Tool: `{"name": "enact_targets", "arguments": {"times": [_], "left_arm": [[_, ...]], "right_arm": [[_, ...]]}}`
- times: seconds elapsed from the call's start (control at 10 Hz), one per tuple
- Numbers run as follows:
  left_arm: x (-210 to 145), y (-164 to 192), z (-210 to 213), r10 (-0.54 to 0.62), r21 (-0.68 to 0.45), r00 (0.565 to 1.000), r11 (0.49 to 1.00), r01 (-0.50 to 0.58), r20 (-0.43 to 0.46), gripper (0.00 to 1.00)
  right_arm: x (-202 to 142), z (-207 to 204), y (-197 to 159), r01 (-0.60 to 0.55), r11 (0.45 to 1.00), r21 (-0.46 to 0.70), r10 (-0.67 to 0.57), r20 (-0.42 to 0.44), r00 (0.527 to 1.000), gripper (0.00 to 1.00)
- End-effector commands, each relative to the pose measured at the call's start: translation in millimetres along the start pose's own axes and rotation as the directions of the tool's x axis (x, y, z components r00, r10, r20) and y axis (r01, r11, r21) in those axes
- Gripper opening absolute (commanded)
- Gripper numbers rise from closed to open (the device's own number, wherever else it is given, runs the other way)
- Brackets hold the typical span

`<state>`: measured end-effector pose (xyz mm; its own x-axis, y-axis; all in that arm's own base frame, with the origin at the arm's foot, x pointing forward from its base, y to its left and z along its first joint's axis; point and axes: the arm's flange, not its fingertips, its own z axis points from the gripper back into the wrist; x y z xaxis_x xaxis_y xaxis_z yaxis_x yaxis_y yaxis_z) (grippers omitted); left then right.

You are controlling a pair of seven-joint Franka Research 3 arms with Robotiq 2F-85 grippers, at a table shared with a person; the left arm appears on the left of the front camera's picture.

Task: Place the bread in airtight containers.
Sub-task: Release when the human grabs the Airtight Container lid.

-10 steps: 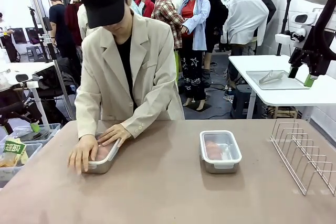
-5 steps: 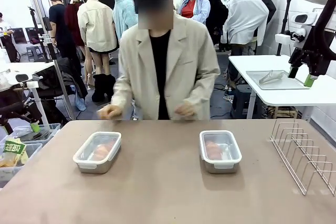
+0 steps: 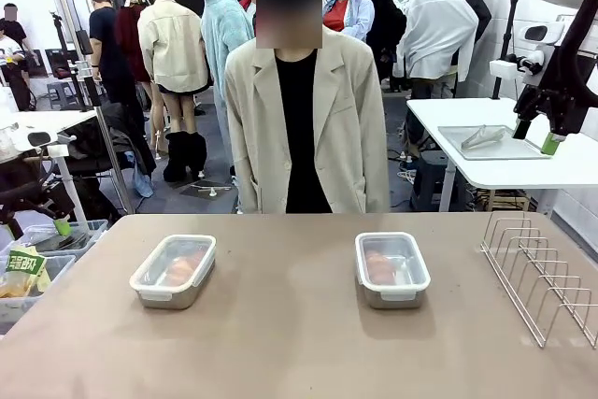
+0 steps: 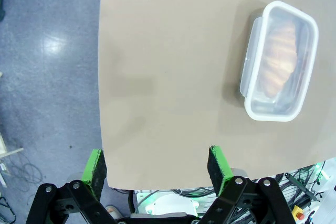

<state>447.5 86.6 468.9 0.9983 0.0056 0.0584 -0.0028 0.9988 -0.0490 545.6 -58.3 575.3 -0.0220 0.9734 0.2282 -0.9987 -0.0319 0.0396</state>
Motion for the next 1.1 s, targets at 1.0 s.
{"name": "enact_targets", "arguments": {"times": [1.0], "left_arm": [[-0.3,0.0,-0.3,0.017,0.013,1.000,1.000,-0.018,0.014,1.00]], "right_arm": [[0.3,-1.9,3.0,-0.001,1.000,0.001,0.001,0.001,1.000,1.00]]}}
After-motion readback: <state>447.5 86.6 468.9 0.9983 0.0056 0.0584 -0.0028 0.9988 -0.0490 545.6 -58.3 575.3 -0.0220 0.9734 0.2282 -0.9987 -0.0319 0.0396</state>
